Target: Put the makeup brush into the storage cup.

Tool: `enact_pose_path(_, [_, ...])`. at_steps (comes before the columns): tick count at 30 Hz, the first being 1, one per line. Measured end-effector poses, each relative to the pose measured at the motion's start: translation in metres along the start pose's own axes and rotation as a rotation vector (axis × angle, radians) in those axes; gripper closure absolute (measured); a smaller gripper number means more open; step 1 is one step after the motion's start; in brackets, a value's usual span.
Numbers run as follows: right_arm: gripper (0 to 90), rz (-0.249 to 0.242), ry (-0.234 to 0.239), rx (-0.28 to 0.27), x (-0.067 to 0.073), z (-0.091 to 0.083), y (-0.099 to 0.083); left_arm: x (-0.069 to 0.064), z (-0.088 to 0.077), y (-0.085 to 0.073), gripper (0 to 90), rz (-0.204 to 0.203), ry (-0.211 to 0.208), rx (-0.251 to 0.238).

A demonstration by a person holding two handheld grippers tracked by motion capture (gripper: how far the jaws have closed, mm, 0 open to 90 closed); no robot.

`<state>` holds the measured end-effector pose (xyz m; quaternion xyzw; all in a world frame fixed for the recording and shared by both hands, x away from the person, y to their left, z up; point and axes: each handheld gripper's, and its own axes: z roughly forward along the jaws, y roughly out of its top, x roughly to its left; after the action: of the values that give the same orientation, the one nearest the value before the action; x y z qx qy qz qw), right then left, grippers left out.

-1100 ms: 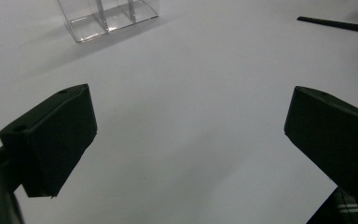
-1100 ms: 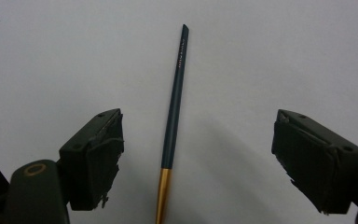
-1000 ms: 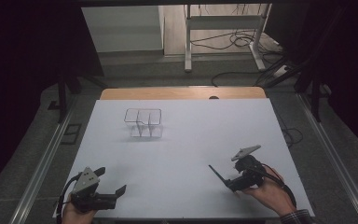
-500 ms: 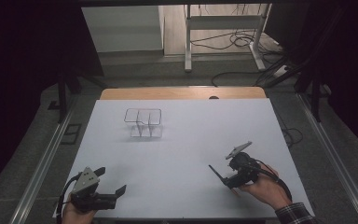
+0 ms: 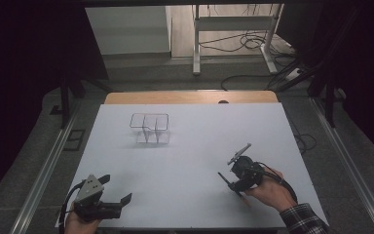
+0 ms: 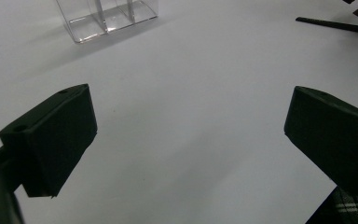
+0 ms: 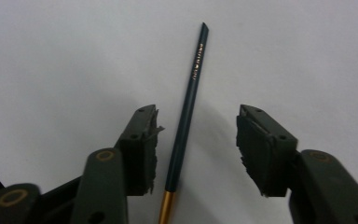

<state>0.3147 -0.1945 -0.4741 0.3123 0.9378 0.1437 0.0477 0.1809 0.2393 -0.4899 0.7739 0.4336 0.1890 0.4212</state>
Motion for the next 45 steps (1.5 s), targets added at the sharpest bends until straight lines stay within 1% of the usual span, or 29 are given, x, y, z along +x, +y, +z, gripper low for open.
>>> enact_pose_path(3, [53.9,-0.020,0.002,0.020,0.002,0.002,0.003,0.000,0.000,0.000,2.9,0.000,0.000,0.000])
enact_pose_path(5, [58.4,-0.023,0.010,0.031,0.004,0.004,0.006,0.000,0.000,0.000,2.9,-0.001,0.000,0.000])
enact_pose_path(6, [58.4,-0.023,0.010,0.031,0.004,0.004,0.006,0.000,0.000,0.000,2.9,-0.001,0.000,0.000])
enact_pose_path(9, [64.0,-0.037,0.013,0.050,0.005,0.008,0.008,0.000,0.000,0.000,2.9,0.000,-0.001,0.000])
enact_pose_path(11, [65.4,-0.040,0.017,0.054,0.005,0.009,0.008,0.000,0.000,0.000,2.9,0.000,-0.001,-0.001])
enact_pose_path(12, [66.3,-0.046,0.016,0.066,0.006,0.010,0.008,0.000,0.000,0.000,2.9,0.000,-0.001,-0.001])
enact_pose_path(16, [70.4,-0.045,0.021,0.082,0.006,0.013,0.008,0.000,0.000,0.000,2.9,0.000,-0.001,0.000])
enact_pose_path(18, [72.4,-0.044,0.008,0.094,0.007,0.015,0.007,0.000,0.000,0.000,2.9,0.000,-0.001,-0.001])
enact_pose_path(19, [73.7,-0.045,0.014,0.100,0.006,0.016,0.007,0.000,0.000,0.000,2.9,0.000,-0.001,0.000])
enact_pose_path(22, [79.6,-0.036,0.010,0.126,0.007,0.019,0.006,0.000,0.000,0.000,2.9,0.001,0.000,0.000])
enact_pose_path(23, [81.2,-0.036,-0.004,0.125,0.008,0.021,0.006,0.000,0.000,0.000,2.9,0.001,0.000,-0.001])
enact_pose_path(24, [82.9,-0.034,0.003,0.131,0.007,0.021,0.006,0.000,0.000,0.000,2.9,0.001,0.000,-0.001])
enact_pose_path(26, [83.6,-0.023,0.011,0.136,0.006,0.021,0.007,0.000,0.000,0.000,2.9,0.001,0.000,0.000])
enact_pose_path(27, [83.7,-0.015,0.003,0.136,0.007,0.021,0.007,0.000,0.000,0.000,2.9,0.001,0.000,0.000])
enact_pose_path(29, [83.8,-0.009,0.005,0.143,0.007,0.021,0.008,0.000,0.000,0.000,2.9,0.001,0.000,-0.001])
enact_pose_path(31, [83.9,-0.002,0.009,0.139,0.006,0.020,0.007,0.000,0.000,0.000,3.0,0.003,0.002,-0.001])
enact_pose_path(34, [83.9,0.024,0.017,0.107,0.004,0.019,0.006,-0.001,0.000,0.000,3.2,-0.001,0.001,0.004])
enact_pose_path(37, [83.9,0.035,0.018,0.086,0.003,0.016,0.005,-0.001,-0.001,0.001,3.4,-0.014,-0.011,0.004])
enact_pose_path(40, [83.9,0.034,0.021,0.069,0.002,0.012,0.005,-0.001,-0.002,0.001,3.4,-0.022,-0.014,-0.002])
enact_pose_path(45, [83.9,0.047,0.032,0.019,0.001,0.004,0.005,-0.001,-0.003,0.002,2.5,-0.027,-0.018,-0.012])
